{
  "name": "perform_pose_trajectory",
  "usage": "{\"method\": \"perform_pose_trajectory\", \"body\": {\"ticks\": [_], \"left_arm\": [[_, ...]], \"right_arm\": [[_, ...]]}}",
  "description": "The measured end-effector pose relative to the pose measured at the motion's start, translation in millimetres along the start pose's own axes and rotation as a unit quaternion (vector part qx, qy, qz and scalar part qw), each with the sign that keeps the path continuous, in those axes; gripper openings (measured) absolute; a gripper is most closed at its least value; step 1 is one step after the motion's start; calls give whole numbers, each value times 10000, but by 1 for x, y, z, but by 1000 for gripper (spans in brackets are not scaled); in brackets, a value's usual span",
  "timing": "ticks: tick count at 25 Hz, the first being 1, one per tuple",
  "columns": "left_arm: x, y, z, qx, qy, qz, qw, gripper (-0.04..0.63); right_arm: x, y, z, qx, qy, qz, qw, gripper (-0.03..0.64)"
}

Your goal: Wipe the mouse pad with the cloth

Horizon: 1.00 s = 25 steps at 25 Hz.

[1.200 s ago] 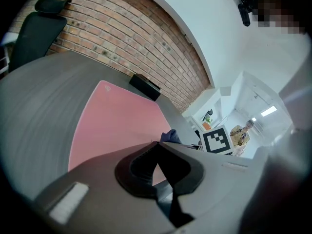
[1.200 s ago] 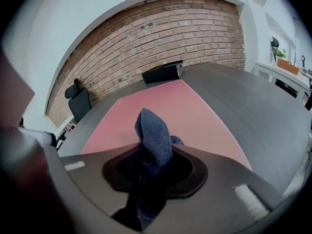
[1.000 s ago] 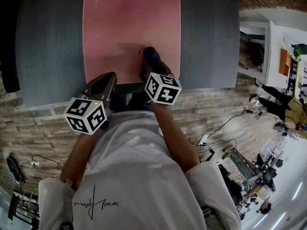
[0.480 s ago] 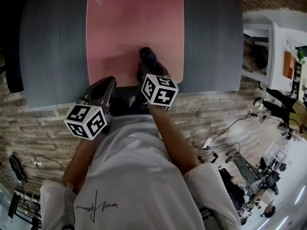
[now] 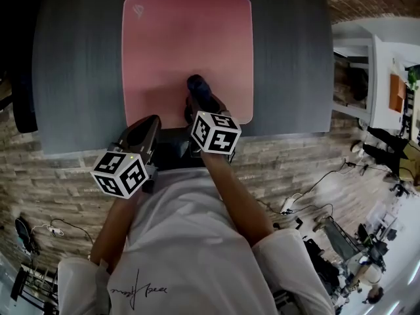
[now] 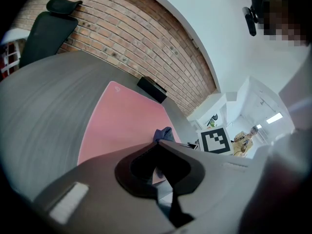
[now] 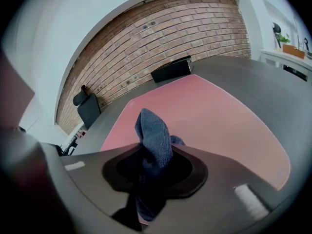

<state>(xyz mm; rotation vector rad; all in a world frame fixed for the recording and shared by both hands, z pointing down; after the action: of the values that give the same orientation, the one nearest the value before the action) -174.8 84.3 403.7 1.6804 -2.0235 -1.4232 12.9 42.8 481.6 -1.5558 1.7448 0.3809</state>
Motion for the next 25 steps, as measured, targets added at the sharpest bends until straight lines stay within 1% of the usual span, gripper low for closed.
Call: {"method": "perform_pose_trajectory", "body": {"ticks": [5, 9, 15, 18, 22, 25], "left_arm": [[1, 2, 0, 46, 2, 39, 10000, 12], [4, 3, 1, 64, -37, -16, 10000, 12], [2, 5, 2, 79, -13, 107, 9999, 12], [7, 7, 3, 111, -51, 63, 9999, 12], [2, 9, 5, 93, -31, 145, 9998, 11], [2, 13, 8, 199, -29, 155, 9997, 11]], "right_arm": [[-2, 14, -4, 83, -38, 293, 9995, 106], [-2, 27, -10, 231, -61, 293, 9993, 106], [-4, 33, -13, 301, -16, 279, 9992, 106], [-1, 37, -18, 353, -35, 277, 9990, 106], [-2, 44, -20, 436, 27, 393, 9983, 106], [-1, 51, -25, 566, 82, 479, 9972, 106]]}}
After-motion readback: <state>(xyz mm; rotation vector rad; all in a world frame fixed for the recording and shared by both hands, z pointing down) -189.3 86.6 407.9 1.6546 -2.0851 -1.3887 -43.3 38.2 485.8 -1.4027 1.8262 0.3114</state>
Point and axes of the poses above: the fingertips, and each gripper's own axes: z backward along the fingers, y to its left, x out of its top, the point moved 8 cm from there along z, backward along the fingers, and after that the axes turned 15 degrees about z, right-handed, at the moved point
